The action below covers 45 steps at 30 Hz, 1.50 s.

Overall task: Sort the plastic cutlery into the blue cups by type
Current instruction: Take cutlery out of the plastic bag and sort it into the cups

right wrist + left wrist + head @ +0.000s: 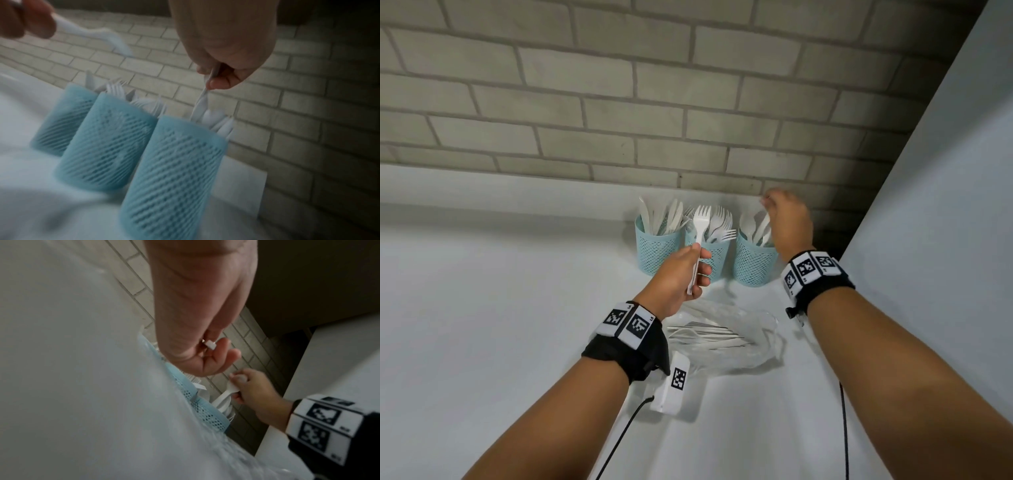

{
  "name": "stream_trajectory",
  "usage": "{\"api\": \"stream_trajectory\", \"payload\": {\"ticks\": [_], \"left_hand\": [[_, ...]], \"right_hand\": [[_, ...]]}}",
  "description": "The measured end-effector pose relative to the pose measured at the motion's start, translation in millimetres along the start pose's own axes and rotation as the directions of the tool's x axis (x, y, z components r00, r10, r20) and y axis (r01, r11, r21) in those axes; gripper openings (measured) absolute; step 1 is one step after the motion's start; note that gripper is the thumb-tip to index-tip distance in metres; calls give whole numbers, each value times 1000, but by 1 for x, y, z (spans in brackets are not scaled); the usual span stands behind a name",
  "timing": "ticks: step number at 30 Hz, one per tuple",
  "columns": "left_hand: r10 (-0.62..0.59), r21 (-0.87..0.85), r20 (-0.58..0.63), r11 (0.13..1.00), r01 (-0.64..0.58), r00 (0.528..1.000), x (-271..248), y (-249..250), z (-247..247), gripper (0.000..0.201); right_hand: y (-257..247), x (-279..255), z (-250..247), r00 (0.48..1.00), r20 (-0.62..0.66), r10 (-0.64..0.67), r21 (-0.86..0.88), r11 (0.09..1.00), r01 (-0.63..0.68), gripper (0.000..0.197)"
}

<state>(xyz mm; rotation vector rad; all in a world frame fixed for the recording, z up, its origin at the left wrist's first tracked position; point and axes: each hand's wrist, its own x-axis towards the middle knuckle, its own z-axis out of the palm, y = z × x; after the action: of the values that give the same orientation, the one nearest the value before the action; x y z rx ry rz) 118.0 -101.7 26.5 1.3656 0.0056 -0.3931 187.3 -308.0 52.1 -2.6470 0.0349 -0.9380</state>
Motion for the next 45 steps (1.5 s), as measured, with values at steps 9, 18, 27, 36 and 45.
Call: {"api": "stream_trajectory", "payload": {"ticks": [9,18,27,36,45], "left_hand": [[88,63,13,994,-89,996,-5,0,-6,27],[69,183,57,980,-79,996,-21,-4,1,25],[249,772,-88,629,-92,964,-24,-12,-17,29],[18,883,-98,463,79,995,-32,-18,-43,18],[25,883,-134,457,108,991,-42,-23,-48,52]], "right_hand": [[-24,-21,4,991,128,33,-125,992,-17,38],[-90,-48,-15,864,502,44,586,716,-378,52],[-64,-34,-18,871,333,361,638,594,-490,27],[-67,-7,7,990,-8,141,494,861,-119,35],[-76,-23,32,900,423,-109,-34,990,136,42]]}}
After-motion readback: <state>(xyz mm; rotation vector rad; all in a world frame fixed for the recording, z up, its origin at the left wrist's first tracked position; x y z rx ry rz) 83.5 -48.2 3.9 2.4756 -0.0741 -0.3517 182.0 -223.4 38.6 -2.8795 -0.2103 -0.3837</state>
